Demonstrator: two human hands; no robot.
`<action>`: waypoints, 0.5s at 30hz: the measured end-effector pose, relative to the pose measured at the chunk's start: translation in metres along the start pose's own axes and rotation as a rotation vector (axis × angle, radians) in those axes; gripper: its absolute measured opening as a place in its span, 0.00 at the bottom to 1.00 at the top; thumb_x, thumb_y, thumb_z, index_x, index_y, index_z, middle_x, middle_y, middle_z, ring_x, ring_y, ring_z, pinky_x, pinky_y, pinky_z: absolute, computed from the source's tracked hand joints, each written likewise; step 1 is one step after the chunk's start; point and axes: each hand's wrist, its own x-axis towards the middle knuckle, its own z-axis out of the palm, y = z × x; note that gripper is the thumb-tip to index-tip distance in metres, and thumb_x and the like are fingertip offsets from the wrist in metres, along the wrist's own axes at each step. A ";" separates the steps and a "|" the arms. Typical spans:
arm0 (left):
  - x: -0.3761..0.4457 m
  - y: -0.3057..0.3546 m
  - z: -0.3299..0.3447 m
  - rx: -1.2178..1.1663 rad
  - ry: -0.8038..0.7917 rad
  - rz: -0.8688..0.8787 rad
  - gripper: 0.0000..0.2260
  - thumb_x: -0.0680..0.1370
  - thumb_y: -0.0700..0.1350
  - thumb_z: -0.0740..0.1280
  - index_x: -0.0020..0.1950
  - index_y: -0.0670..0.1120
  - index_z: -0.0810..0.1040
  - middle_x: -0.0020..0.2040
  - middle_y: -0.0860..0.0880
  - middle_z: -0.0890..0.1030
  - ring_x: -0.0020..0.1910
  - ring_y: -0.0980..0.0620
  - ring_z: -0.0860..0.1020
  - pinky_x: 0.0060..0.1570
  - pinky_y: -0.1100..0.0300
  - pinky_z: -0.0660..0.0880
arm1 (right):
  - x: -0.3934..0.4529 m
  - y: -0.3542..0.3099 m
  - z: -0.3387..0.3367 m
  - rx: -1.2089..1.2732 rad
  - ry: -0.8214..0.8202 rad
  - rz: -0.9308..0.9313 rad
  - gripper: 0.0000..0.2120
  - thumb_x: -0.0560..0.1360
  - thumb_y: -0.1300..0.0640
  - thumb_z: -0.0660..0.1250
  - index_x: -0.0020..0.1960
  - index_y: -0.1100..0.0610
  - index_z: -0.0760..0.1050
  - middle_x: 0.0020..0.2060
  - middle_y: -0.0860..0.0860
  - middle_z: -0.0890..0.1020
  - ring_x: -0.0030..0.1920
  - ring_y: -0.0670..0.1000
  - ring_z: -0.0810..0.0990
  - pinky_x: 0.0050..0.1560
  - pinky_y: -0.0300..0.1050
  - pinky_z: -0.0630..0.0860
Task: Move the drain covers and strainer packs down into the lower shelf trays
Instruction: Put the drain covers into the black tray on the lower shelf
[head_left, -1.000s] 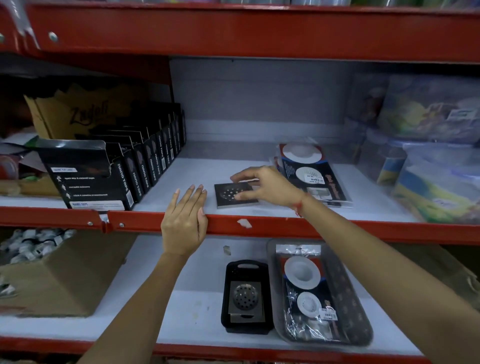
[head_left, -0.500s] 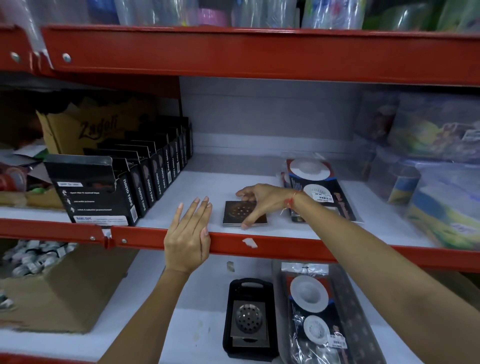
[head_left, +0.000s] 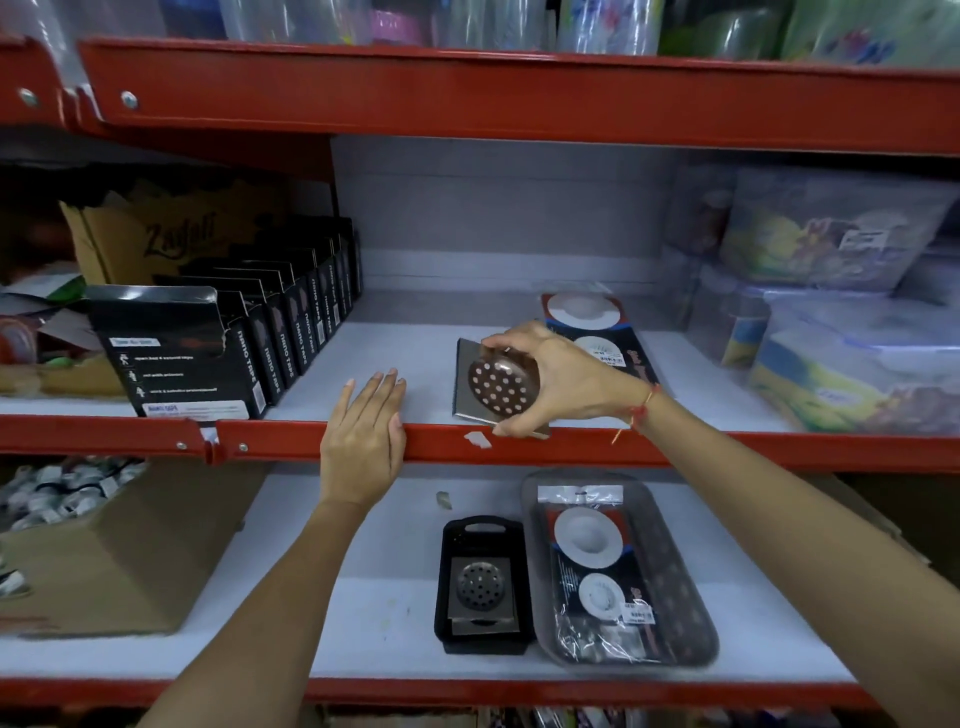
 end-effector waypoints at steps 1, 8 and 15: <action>-0.001 0.000 -0.001 0.000 -0.009 0.002 0.21 0.81 0.43 0.49 0.65 0.38 0.76 0.65 0.42 0.79 0.66 0.46 0.76 0.73 0.47 0.63 | -0.007 -0.006 0.002 0.010 -0.020 -0.012 0.46 0.56 0.42 0.78 0.69 0.51 0.66 0.61 0.48 0.70 0.62 0.47 0.69 0.69 0.45 0.67; -0.001 0.002 -0.008 0.003 -0.064 -0.011 0.21 0.82 0.43 0.48 0.63 0.37 0.77 0.62 0.41 0.81 0.64 0.45 0.77 0.71 0.45 0.65 | -0.047 -0.025 0.052 0.045 -0.169 -0.087 0.46 0.57 0.43 0.79 0.70 0.51 0.65 0.63 0.48 0.68 0.64 0.46 0.69 0.69 0.40 0.64; -0.002 0.000 -0.003 -0.031 -0.011 -0.008 0.20 0.82 0.43 0.50 0.65 0.38 0.76 0.63 0.43 0.80 0.65 0.47 0.76 0.72 0.47 0.65 | -0.054 0.006 0.117 -0.020 -0.372 0.018 0.48 0.59 0.42 0.78 0.73 0.53 0.61 0.63 0.51 0.66 0.63 0.49 0.67 0.68 0.45 0.67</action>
